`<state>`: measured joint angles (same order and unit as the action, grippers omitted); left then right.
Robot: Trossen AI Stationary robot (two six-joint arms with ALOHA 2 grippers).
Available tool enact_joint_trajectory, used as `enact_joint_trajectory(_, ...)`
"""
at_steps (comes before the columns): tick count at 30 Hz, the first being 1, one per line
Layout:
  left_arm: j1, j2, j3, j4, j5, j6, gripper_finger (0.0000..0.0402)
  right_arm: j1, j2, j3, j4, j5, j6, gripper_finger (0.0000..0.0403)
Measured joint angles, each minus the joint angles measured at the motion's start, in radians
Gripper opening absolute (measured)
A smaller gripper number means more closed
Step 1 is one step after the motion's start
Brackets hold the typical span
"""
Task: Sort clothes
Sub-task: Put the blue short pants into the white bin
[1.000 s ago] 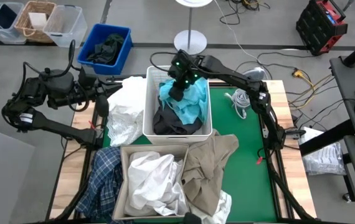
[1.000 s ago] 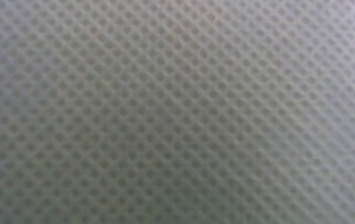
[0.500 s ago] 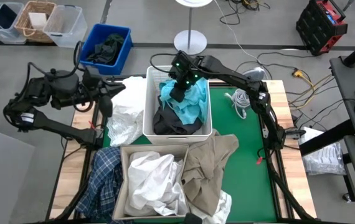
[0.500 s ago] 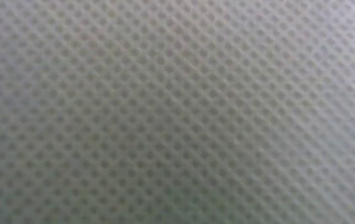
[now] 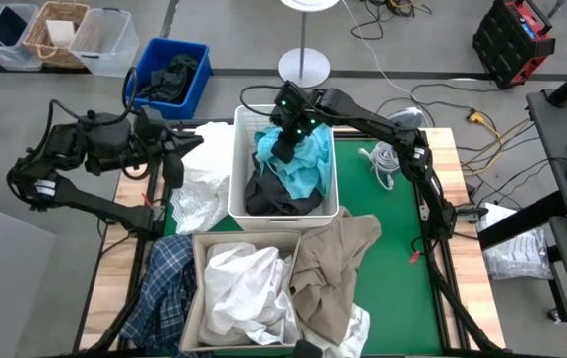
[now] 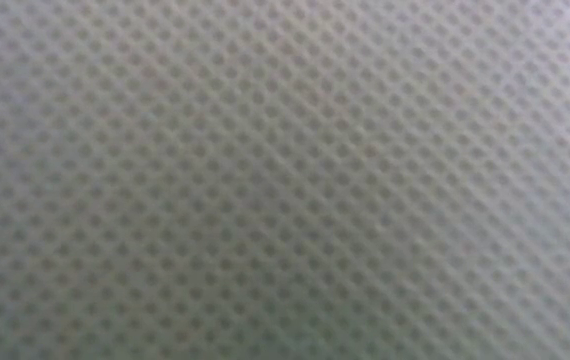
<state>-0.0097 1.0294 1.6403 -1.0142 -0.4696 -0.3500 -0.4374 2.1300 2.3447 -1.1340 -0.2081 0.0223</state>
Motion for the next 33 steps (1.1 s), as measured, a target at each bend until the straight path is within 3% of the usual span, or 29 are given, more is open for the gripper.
enact_joint_trajectory(18,0.000,0.000,0.000,0.000,0.000,0.004,0.0000,0.000,0.000,0.000,0.016,0.053,0.011,0.0040)
enact_joint_trajectory(33,0.000,-0.003,0.000,-0.052,-0.009,0.007,0.0000,0.003,-0.026,0.000,0.017,0.053,0.057,0.0193)
